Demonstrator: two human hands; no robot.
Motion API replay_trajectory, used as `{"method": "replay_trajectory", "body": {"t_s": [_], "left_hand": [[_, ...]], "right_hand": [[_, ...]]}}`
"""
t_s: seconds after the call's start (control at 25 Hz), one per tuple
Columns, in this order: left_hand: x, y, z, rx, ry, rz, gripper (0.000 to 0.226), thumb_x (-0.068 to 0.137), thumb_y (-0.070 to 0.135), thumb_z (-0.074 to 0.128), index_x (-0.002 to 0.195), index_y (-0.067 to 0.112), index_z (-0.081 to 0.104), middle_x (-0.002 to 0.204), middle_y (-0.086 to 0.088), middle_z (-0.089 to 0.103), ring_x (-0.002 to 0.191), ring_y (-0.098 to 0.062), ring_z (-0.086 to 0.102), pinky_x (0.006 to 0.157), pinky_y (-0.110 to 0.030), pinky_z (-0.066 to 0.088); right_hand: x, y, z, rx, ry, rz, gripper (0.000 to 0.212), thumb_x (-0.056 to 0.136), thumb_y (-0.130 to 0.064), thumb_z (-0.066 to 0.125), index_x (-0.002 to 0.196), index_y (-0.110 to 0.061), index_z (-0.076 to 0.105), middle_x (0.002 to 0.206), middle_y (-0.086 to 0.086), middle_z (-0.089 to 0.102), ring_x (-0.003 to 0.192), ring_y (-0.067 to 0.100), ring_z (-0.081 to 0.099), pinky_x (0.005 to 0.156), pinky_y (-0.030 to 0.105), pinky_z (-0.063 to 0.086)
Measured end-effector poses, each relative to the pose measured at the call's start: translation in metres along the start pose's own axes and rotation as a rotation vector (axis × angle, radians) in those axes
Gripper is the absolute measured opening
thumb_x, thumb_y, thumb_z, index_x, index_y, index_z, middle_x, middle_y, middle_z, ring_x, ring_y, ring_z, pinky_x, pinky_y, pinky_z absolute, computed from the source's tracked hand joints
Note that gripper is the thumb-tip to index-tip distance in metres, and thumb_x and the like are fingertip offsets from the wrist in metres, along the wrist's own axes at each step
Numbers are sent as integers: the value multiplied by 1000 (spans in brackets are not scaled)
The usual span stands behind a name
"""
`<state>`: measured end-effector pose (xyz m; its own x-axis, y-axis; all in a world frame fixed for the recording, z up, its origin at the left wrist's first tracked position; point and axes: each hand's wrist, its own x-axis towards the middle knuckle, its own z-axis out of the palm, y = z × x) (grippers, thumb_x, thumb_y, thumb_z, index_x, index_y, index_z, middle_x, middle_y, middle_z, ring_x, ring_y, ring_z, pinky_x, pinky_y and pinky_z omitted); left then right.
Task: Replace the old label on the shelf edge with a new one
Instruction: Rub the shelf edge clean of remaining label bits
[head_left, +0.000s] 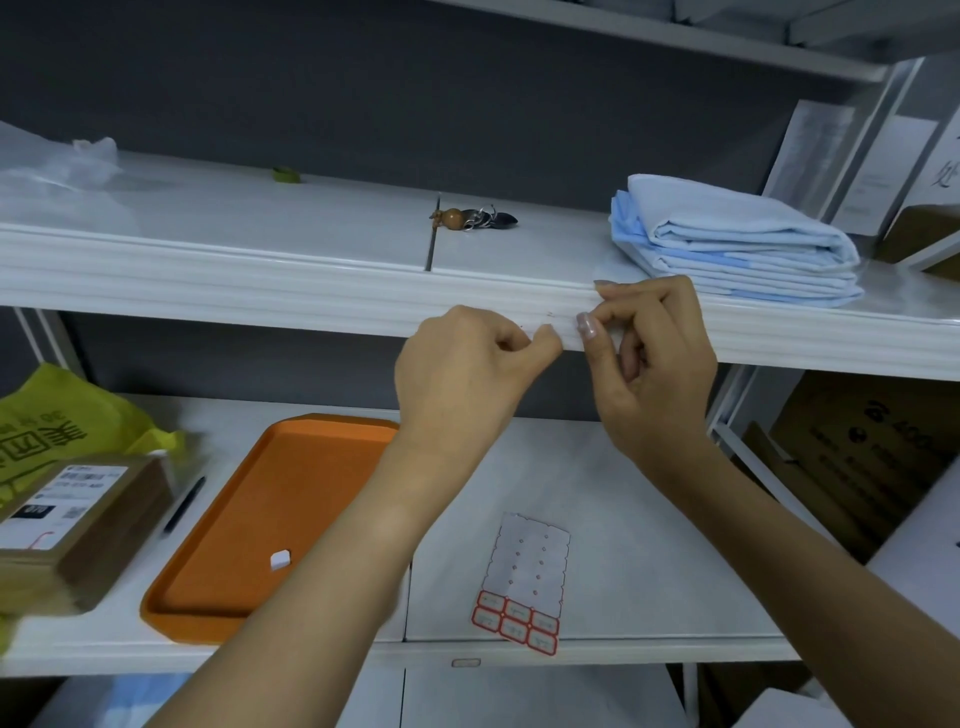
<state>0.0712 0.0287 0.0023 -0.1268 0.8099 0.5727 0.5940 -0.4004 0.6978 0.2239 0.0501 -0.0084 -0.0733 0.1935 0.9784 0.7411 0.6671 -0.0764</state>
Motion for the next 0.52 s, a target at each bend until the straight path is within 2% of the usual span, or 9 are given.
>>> {"method": "replay_trajectory", "body": {"t_s": [0.16,0.36,0.44,0.52], "left_hand": [[-2,-13,-3,-14,-2,39,43,83,45,49,69,12,73,65,-8,70,67,-26,66,62,-42,56],[-2,-20,-9,-90,-70,92,29,91,43,61,79,24,79,72,7,74,70,-10,70,68,-38,58],[-5,-19,-9,-111,-99,97,29,92,42,60,82,21,78,75,7,74,74,-10,70,68,-37,59],[-11,-21,-10,-237,-187,67,25,96,35,56,92,21,75,82,10,75,81,-4,71,64,-33,60]], "right_hand": [[0,1,0,21,12,-11,15,88,-9,65,79,3,65,89,19,62,95,6,55,58,19,40],[1,0,0,55,27,-15,15,88,-8,65,78,4,65,89,20,63,86,6,52,62,10,36],[2,1,-1,76,14,-24,14,88,-7,64,79,4,65,91,19,63,74,8,53,58,15,38],[0,1,-5,93,-9,-22,12,90,-8,63,86,3,66,99,17,64,59,12,48,53,25,41]]}}
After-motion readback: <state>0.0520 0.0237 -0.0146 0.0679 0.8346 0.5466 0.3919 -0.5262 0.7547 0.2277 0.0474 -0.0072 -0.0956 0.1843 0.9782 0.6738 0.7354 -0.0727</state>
